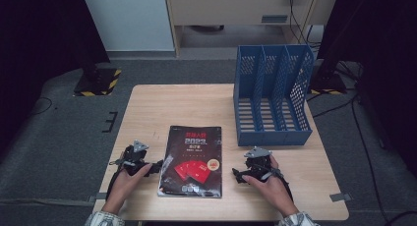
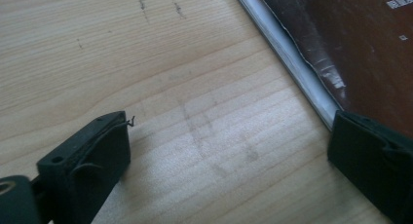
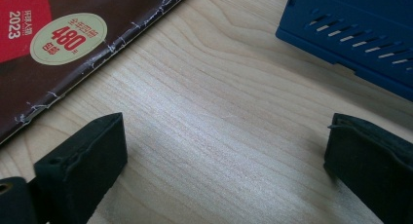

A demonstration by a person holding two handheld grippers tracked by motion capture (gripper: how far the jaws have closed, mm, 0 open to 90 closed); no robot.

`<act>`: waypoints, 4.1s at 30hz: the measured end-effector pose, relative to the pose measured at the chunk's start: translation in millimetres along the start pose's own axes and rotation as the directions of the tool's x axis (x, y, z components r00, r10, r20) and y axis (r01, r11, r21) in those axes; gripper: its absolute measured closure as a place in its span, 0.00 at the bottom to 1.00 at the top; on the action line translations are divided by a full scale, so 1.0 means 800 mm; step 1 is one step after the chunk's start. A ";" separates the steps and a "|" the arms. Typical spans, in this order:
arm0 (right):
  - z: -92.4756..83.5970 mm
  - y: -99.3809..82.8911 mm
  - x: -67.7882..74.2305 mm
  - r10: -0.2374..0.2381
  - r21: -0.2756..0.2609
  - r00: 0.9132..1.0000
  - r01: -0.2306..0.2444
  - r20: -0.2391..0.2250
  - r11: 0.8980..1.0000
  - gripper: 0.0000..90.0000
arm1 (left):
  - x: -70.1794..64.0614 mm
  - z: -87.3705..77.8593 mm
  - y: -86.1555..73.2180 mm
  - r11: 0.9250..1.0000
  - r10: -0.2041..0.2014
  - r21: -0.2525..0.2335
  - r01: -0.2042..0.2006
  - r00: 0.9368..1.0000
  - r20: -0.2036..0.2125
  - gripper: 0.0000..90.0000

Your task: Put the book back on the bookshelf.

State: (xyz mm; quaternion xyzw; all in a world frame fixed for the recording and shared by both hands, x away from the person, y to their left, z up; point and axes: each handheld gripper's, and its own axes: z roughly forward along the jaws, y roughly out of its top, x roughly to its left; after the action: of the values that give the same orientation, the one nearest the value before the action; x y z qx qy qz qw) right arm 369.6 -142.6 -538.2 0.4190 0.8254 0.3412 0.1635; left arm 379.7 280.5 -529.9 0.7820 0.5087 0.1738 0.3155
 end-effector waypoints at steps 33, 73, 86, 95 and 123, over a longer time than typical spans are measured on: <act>0.026 0.050 0.084 -0.156 -0.030 0.963 0.153 -0.220 0.988 0.28 | -0.037 -0.011 0.020 0.984 -0.106 0.164 0.062 0.955 0.277 0.39; 0.033 0.044 0.089 -0.176 -0.046 0.968 0.170 -0.178 0.984 0.28 | -0.020 -0.023 0.020 0.979 -0.203 0.099 0.180 0.916 0.345 0.62; 0.033 0.042 0.089 -0.174 -0.053 0.968 0.167 -0.179 0.985 0.27 | -0.027 -0.030 0.017 0.981 -0.188 0.115 0.155 0.902 0.389 0.64; 0.033 0.042 0.089 -0.173 -0.057 0.969 0.165 -0.179 0.985 0.27 | -0.043 -0.005 0.022 0.983 -0.172 0.127 0.134 0.913 0.370 0.62; 0.036 0.044 0.065 -0.047 -0.038 0.965 0.039 -0.259 0.999 0.18 | -0.060 -0.027 0.032 0.996 -0.079 0.010 0.083 0.902 0.425 0.99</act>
State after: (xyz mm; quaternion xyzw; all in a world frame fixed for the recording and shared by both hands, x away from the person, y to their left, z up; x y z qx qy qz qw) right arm 374.9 -74.0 -533.5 0.3499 0.8430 0.4028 0.0679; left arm 364.3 236.7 -494.9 0.7778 0.4592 -0.0115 0.4290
